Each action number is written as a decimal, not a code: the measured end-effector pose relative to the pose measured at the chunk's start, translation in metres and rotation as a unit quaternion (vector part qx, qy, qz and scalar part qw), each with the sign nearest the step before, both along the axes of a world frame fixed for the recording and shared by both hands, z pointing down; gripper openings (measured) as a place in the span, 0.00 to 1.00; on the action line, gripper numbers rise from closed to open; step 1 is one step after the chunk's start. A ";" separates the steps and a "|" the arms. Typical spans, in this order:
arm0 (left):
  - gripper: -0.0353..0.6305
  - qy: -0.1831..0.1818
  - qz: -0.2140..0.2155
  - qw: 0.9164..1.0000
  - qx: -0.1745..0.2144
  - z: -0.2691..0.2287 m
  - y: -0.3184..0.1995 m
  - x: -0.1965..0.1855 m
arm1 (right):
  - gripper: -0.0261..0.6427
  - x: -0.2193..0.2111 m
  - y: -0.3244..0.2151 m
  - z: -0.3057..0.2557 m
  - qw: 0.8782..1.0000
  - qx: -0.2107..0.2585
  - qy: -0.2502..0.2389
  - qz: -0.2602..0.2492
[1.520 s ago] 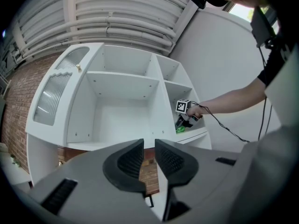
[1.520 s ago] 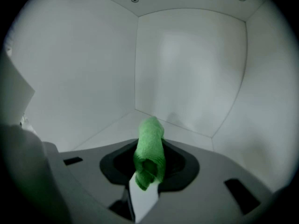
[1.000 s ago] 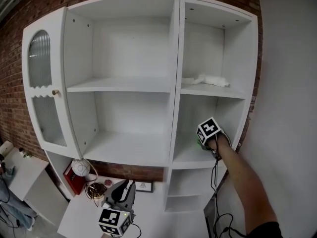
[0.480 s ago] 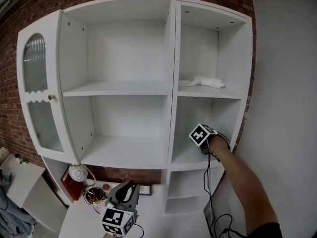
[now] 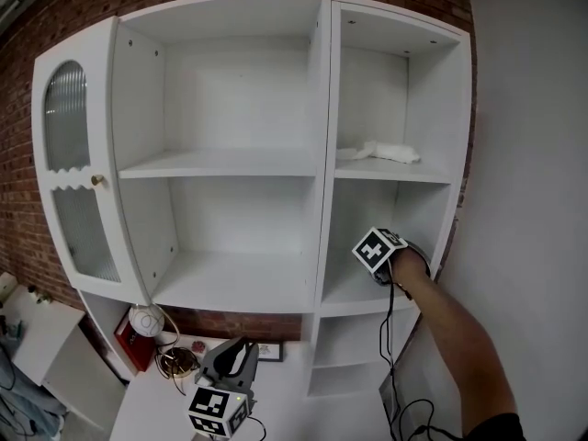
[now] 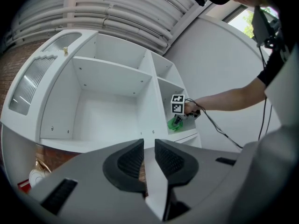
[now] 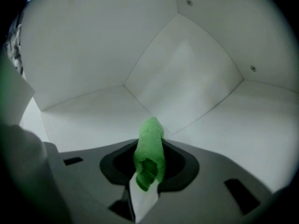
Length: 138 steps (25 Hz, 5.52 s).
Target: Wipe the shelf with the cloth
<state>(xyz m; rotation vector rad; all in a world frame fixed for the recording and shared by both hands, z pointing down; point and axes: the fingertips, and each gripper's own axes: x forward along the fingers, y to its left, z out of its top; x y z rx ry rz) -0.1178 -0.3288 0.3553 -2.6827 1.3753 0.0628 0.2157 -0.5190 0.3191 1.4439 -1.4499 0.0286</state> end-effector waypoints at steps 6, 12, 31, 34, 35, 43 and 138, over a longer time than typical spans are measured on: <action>0.16 0.003 -0.023 1.000 0.000 0.005 0.005 -0.008 | 0.19 -0.061 -0.011 -0.043 0.971 0.058 -0.221 -0.071; 0.16 -0.004 -0.071 0.997 -0.009 0.009 0.017 -0.035 | 0.19 -0.125 -0.011 -0.024 0.900 -0.020 -0.420 -0.116; 0.16 -0.005 -0.052 0.998 -0.024 0.024 0.012 0.003 | 0.19 -0.094 0.000 0.021 0.934 -0.070 -0.331 -0.115; 0.16 -0.001 -0.044 0.999 -0.024 0.025 0.008 0.007 | 0.19 -0.079 0.003 0.022 0.941 -0.070 -0.316 -0.101; 0.16 0.000 -0.041 0.999 -0.023 0.025 0.006 0.008 | 0.19 -0.074 0.004 0.022 0.944 -0.070 -0.308 -0.098; 0.16 0.001 -0.008 1.000 -0.015 0.020 -0.005 0.027 | 0.19 -0.047 0.012 0.023 0.961 -0.068 -0.259 -0.069; 0.16 -0.006 0.102 0.993 -0.060 0.048 0.007 0.124 | 0.19 0.029 0.091 0.018 0.975 0.071 -0.207 -0.039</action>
